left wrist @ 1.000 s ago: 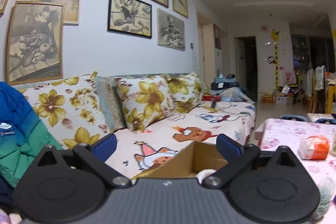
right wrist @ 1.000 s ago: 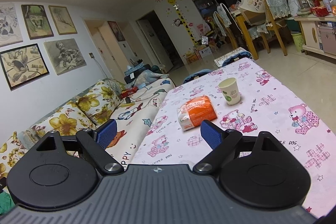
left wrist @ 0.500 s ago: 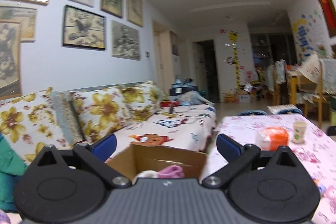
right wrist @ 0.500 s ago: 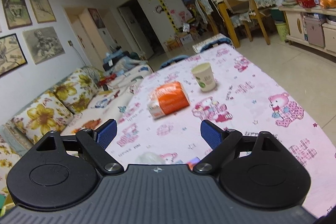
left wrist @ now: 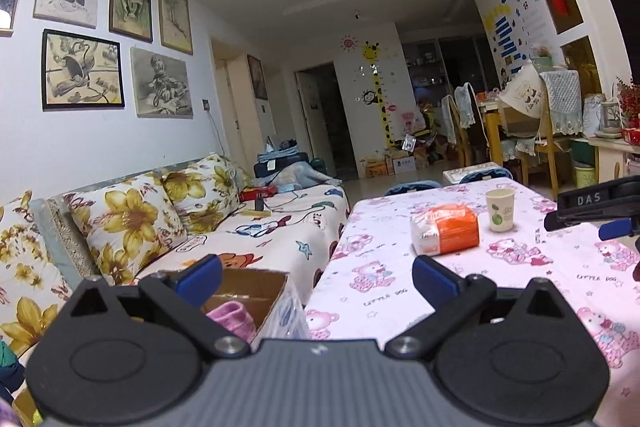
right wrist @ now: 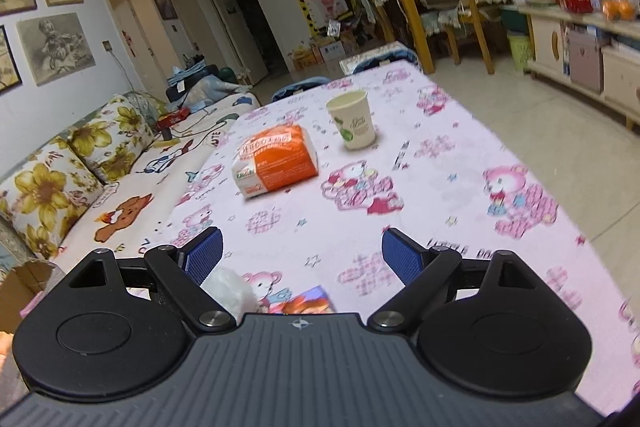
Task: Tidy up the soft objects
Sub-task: 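Move both tools back from the box toward the table, then grasp the teal knit pompom hat with left tool while right tool grasps blue Vinda tissue pack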
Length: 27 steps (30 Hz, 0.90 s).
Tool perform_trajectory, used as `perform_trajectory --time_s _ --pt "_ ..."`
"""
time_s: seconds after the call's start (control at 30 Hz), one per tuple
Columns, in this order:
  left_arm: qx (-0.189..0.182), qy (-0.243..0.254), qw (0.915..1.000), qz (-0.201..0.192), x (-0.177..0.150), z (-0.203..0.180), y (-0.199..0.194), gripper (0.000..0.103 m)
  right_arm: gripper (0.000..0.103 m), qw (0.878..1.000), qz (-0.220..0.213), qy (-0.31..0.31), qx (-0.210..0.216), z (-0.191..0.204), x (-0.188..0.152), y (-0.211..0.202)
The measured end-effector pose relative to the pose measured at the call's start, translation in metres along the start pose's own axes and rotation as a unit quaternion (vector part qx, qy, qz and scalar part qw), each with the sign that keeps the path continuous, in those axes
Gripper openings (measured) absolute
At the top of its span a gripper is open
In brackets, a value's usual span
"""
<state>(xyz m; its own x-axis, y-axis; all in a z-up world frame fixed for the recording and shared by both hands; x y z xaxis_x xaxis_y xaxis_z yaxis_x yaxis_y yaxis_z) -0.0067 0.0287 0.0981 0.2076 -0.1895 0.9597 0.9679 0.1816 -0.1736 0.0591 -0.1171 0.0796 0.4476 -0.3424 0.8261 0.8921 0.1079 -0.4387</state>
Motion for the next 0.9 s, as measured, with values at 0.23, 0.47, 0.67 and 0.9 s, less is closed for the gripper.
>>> perform_trajectory --time_s 0.23,0.47,0.67,0.9 --pt "0.008 -0.006 0.9999 -0.002 0.005 0.001 -0.015 0.101 0.103 1.000 -0.014 0.000 0.013 0.002 0.009 -0.016" --pt "0.006 -0.009 0.9998 -0.014 0.021 -0.003 -0.034 0.101 0.103 0.999 -0.047 0.005 0.023 -0.004 0.026 -0.040" --pt "0.000 -0.023 0.9996 -0.017 0.031 -0.007 -0.047 0.101 0.103 0.997 -0.069 0.003 0.031 -0.006 0.035 -0.055" --pt "-0.013 -0.023 0.9995 -0.016 0.033 -0.015 -0.065 0.101 0.103 0.995 -0.062 0.036 0.071 -0.003 0.033 -0.063"
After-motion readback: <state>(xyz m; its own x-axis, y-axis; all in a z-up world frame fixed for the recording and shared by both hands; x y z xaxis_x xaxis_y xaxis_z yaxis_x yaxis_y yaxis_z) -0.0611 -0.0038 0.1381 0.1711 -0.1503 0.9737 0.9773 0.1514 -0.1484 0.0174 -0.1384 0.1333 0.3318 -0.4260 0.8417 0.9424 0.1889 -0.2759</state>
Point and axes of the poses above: each gripper's, at about its wrist camera, not at the fingertips, and y roughly the way its jaws point, z to its left, x to its top, the point moved 7 cm from there along y, roughly the way its jaws point, and after that the axes turned 2 degrees about z, right-handed, at the moved point
